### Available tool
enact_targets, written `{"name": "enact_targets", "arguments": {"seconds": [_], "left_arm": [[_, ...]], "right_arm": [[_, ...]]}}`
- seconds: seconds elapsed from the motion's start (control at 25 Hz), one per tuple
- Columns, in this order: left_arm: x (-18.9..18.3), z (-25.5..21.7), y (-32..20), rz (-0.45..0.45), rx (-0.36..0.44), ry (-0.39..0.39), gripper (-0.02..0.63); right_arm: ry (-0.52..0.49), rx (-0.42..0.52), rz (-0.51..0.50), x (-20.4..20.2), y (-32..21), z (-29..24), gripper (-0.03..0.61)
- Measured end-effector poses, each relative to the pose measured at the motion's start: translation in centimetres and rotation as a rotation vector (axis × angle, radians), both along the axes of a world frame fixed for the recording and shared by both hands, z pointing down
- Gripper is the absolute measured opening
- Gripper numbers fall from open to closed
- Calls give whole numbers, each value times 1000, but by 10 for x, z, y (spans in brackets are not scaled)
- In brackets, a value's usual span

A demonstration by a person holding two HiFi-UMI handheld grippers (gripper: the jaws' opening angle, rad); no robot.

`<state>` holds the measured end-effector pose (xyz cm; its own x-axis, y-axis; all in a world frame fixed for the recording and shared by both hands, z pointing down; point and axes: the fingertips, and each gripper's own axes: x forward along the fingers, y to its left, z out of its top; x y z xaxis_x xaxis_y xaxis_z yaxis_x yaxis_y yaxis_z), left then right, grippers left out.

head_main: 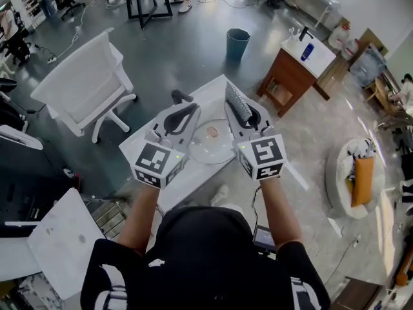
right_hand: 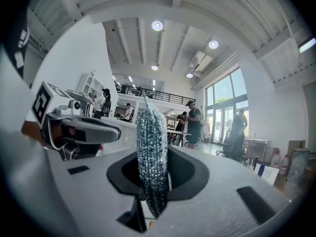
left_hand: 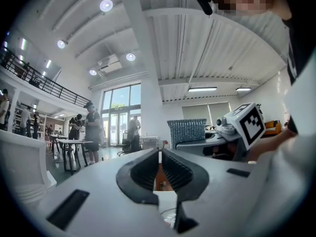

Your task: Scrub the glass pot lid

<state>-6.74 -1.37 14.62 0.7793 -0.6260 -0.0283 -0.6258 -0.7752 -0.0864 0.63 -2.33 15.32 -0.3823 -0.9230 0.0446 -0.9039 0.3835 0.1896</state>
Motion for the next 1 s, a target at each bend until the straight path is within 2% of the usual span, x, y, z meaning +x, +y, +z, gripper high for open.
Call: {"name": "enact_targets", "arguments": {"seconds": [0.2, 1.0], "left_arm": [[-2, 2, 0, 2, 28, 3, 18], [-4, 6, 1, 15, 22, 1, 18]], "right_arm": [[-4, 1, -1, -1, 4, -2, 71], [-7, -18, -2, -6, 7, 5, 71]]}}
